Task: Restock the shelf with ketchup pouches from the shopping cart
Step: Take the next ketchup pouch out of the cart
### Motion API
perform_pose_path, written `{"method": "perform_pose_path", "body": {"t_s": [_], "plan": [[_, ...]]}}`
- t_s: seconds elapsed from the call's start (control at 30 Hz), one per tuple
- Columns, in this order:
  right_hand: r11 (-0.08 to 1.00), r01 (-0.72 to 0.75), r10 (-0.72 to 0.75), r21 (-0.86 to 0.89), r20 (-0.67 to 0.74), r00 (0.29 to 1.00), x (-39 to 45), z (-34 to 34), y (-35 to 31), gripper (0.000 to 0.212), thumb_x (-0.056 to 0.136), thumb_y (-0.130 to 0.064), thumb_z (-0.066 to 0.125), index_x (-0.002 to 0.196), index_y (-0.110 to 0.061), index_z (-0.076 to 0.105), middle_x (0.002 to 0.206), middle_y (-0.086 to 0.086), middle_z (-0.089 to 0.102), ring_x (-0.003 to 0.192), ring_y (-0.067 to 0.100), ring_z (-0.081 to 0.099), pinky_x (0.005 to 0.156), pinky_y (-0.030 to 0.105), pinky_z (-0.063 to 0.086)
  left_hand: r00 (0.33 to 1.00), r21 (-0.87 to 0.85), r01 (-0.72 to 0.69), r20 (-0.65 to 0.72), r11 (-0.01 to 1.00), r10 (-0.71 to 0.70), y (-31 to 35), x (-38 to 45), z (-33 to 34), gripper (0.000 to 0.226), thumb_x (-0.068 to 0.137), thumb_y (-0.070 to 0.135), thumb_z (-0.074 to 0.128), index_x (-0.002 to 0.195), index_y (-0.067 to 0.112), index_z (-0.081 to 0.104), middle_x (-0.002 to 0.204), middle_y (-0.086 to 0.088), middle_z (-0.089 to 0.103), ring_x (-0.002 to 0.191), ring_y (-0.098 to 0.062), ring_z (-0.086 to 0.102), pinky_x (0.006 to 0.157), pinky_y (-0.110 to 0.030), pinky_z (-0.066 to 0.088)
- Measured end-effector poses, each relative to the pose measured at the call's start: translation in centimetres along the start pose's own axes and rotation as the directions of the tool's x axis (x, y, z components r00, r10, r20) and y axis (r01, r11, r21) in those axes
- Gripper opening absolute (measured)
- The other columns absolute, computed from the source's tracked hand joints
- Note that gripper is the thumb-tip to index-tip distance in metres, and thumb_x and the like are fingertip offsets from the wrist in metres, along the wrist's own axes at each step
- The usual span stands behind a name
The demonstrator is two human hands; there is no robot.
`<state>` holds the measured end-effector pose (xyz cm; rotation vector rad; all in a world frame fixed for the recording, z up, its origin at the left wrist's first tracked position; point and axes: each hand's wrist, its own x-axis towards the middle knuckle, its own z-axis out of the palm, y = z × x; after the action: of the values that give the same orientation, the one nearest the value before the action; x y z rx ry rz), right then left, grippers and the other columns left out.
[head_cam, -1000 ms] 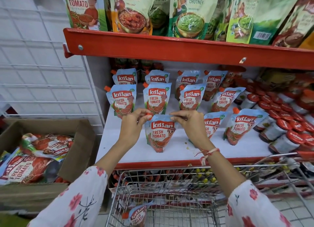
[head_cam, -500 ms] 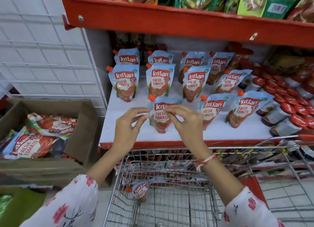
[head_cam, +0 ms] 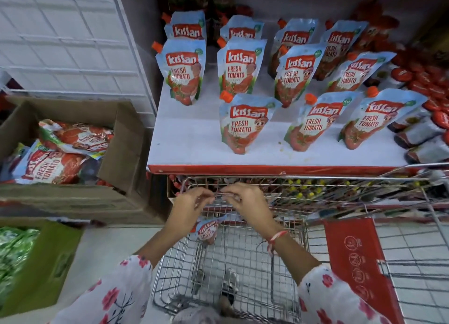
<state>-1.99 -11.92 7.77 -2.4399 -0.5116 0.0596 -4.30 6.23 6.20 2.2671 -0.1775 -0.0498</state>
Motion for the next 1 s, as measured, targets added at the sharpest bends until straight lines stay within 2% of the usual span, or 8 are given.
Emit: {"method": "perform_pose_path", "body": {"t_s": [0.07, 0.17, 0.23, 0.33, 0.47, 0.63, 0.83, 1.0], "plan": [[0.995, -0.061, 0.076, -0.08, 0.197, 0.977, -0.1, 1.2, 0.4, 0.029, 0.085, -0.018, 0.066, 0.113, -0.014, 0.063, 0.114, 0.008, 0.067, 0.086, 0.018, 0.066, 0.082, 0.034, 0.057, 0.995, 0.054, 0.078, 0.061, 0.996, -0.081, -1.5, -0.5, 1.1, 0.018, 0.085, 0.012, 0.064, 0.103, 0.011, 0.066, 0.099, -0.006, 0.073, 0.087, -0.014, 0.066, 0.083, -0.034, 0.057], [0.977, -0.068, 0.148, -0.203, 0.41, 0.9, 0.0, 3.2, 1.3, 0.036, 0.088, -0.011, 0.06, 0.123, -0.012, 0.054, 0.107, 0.012, 0.066, 0.058, 0.012, 0.053, 0.057, 0.016, 0.048, 0.963, 0.183, 0.184, 0.164, 0.966, -0.215, -2.9, -0.7, 1.8, 0.026, 0.085, 0.019, 0.065, 0.11, 0.013, 0.062, 0.108, -0.007, 0.07, 0.093, -0.02, 0.064, 0.082, -0.033, 0.054], [0.965, -0.082, 0.19, -0.248, 0.455, 0.87, 0.1, 4.5, 1.9, 0.032, 0.09, -0.006, 0.056, 0.121, -0.01, 0.053, 0.096, 0.012, 0.066, 0.061, 0.018, 0.056, 0.055, 0.018, 0.049, 0.933, 0.287, 0.193, 0.243, 0.938, -0.266, -3.7, -0.6, 2.3, 0.031, 0.084, 0.022, 0.065, 0.114, 0.013, 0.06, 0.113, -0.007, 0.067, 0.099, -0.022, 0.063, 0.083, -0.034, 0.054], [0.954, -0.1, 0.231, -0.283, 0.479, 0.847, 0.0, 6.4, 2.7, 0.022, 0.091, -0.01, 0.056, 0.113, -0.004, 0.058, 0.093, 0.015, 0.066, 0.077, 0.026, 0.062, 0.071, 0.03, 0.058, 0.882, 0.454, 0.18, 0.319, 0.873, -0.348, -4.2, -0.4, 3.2, 0.032, 0.086, 0.02, 0.062, 0.116, 0.01, 0.057, 0.114, -0.013, 0.065, 0.1, -0.027, 0.062, 0.086, -0.037, 0.053], [0.953, -0.14, 0.262, -0.268, 0.503, 0.823, -0.7, 8.1, 3.4, 0.022, 0.091, -0.011, 0.054, 0.11, -0.002, 0.059, 0.098, 0.017, 0.067, 0.082, 0.026, 0.062, 0.077, 0.028, 0.056, 0.808, 0.653, 0.12, 0.373, 0.747, -0.456, -4.7, -0.7, 4.6, 0.027, 0.091, 0.012, 0.053, 0.117, 0.004, 0.054, 0.115, -0.016, 0.062, 0.104, -0.028, 0.061, 0.086, -0.033, 0.051], [0.934, -0.239, 0.338, -0.266, 0.441, 0.831, -1.6, 8.9, 3.8, 0.024, 0.093, -0.012, 0.051, 0.115, -0.003, 0.057, 0.101, 0.017, 0.067, 0.091, 0.027, 0.064, 0.082, 0.029, 0.053, 0.763, 0.714, 0.09, 0.399, 0.695, -0.508, -5.7, -1.4, 5.7, 0.029, 0.091, 0.016, 0.056, 0.116, 0.003, 0.054, 0.114, -0.015, 0.064, 0.104, -0.025, 0.062, 0.086, -0.032, 0.053], [0.935, -0.247, 0.336, -0.255, 0.405, 0.85, -2.1, 8.8, 4.0, 0.024, 0.094, -0.011, 0.049, 0.115, -0.006, 0.058, 0.101, 0.017, 0.065, 0.091, 0.027, 0.063, 0.087, 0.03, 0.054, 0.781, 0.716, 0.075, 0.391, 0.694, -0.487, -6.5, -2.0, 5.9, 0.025, 0.091, 0.012, 0.054, 0.116, 0.006, 0.054, 0.116, -0.013, 0.063, 0.104, -0.023, 0.061, 0.088, -0.03, 0.052], [0.946, -0.203, 0.288, -0.254, 0.367, 0.884, -2.9, 7.4, 4.4, 0.028, 0.092, -0.011, 0.054, 0.119, -0.017, 0.059, 0.102, 0.013, 0.07, 0.079, 0.022, 0.064, 0.079, 0.028, 0.057, 0.845, 0.576, 0.137, 0.357, 0.806, -0.398, -5.7, -1.8, 4.9, 0.029, 0.09, 0.024, 0.056, 0.115, 0.01, 0.057, 0.111, -0.012, 0.066, 0.101, -0.025, 0.062, 0.088, -0.031, 0.051]]}}
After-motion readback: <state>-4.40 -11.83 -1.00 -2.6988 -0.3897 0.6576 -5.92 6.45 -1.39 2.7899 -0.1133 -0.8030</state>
